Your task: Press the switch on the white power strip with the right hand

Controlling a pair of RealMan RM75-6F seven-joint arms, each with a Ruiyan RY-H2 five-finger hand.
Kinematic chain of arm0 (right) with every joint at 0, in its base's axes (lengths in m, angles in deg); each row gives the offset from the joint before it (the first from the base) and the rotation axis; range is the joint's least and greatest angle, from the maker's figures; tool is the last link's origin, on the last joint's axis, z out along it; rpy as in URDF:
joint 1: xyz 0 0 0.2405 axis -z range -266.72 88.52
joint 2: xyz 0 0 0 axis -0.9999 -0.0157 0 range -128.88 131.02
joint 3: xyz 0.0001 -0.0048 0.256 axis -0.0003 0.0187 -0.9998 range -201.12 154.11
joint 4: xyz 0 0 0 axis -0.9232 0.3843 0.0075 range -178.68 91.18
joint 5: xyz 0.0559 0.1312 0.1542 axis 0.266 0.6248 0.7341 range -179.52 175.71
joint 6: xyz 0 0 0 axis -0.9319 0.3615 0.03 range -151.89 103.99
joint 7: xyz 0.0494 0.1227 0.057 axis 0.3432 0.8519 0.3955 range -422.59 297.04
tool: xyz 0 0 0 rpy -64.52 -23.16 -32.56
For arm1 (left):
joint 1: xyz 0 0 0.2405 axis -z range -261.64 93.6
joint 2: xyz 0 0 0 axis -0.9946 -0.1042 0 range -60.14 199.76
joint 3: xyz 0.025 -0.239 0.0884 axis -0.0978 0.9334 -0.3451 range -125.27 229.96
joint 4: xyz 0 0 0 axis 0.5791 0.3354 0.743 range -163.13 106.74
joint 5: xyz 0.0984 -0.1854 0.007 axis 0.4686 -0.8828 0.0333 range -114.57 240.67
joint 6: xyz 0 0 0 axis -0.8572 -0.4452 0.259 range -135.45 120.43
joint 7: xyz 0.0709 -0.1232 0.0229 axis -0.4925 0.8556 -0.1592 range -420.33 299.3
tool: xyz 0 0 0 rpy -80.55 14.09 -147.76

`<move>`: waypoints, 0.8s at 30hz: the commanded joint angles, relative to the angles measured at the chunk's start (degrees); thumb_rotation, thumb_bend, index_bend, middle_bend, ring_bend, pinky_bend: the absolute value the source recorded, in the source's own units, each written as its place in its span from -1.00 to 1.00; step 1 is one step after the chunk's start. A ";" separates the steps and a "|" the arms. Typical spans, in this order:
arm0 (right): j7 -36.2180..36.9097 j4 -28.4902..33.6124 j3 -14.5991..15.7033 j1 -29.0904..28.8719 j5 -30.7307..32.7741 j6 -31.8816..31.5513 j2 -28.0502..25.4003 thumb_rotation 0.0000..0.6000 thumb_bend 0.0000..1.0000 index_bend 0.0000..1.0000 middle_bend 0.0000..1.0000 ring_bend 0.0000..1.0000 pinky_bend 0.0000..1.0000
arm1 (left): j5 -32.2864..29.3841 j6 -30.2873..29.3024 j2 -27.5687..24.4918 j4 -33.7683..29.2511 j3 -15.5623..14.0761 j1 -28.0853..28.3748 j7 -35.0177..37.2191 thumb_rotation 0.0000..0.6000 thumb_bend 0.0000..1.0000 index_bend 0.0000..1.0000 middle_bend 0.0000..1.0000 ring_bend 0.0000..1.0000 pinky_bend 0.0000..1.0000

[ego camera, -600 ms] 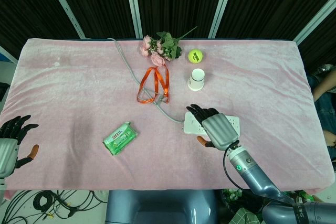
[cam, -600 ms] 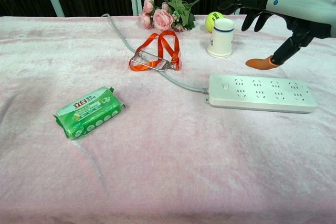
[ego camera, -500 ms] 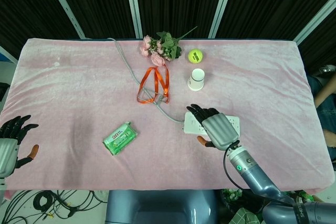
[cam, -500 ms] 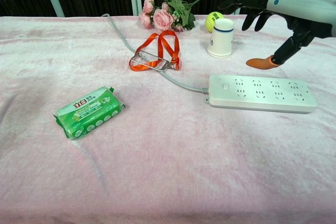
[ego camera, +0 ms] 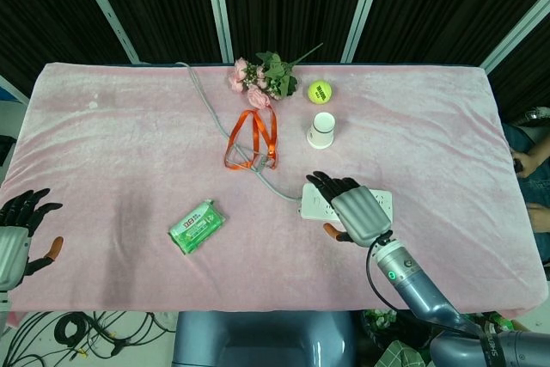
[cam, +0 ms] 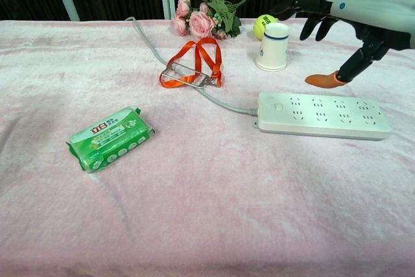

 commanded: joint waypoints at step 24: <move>-0.77 -5.15 4.52 2.44 -1.67 0.67 2.62 1.00 0.07 -0.76 0.53 0.78 0.83 | -1.15 -0.42 0.33 -0.37 0.62 -0.16 -0.22 1.00 -0.25 -0.49 -0.79 -0.91 -0.77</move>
